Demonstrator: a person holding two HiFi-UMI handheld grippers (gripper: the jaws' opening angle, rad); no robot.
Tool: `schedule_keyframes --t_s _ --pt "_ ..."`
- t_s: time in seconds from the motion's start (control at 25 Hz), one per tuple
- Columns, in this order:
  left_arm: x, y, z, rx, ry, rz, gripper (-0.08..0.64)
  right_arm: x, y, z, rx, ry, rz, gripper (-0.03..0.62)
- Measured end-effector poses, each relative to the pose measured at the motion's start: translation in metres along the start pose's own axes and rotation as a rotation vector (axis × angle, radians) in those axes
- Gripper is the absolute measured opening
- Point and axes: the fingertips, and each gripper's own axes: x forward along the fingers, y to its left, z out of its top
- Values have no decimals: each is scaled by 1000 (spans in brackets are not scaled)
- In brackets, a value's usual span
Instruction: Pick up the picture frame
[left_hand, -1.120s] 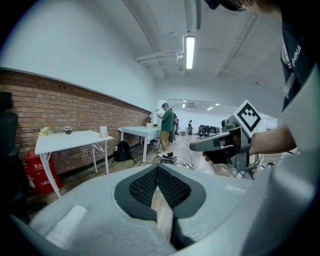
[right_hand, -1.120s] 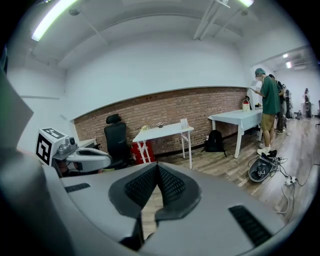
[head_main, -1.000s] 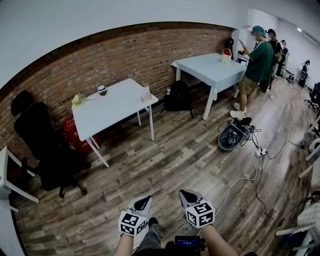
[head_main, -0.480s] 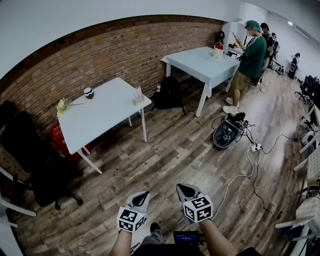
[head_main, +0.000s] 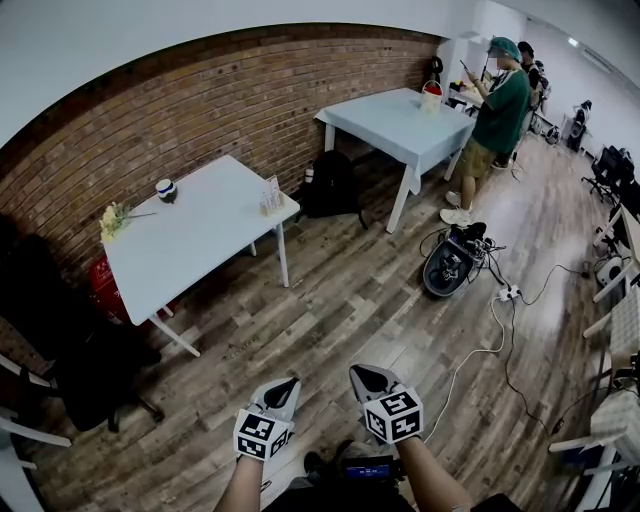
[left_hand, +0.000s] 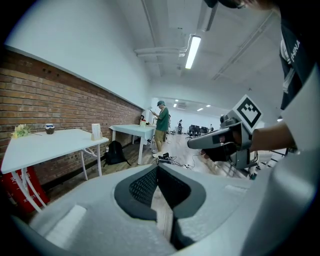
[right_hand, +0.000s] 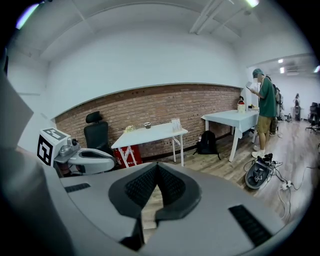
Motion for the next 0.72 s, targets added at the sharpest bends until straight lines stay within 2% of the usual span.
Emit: schedule_keyframes --t_s 0.4,0.72 --pt "55 40 0 -16 38 17 11 64 -38 18 8 21 38 6" --pt "127 91 42 -12 43 73 11 131 -93 73 -9 9 98 6"
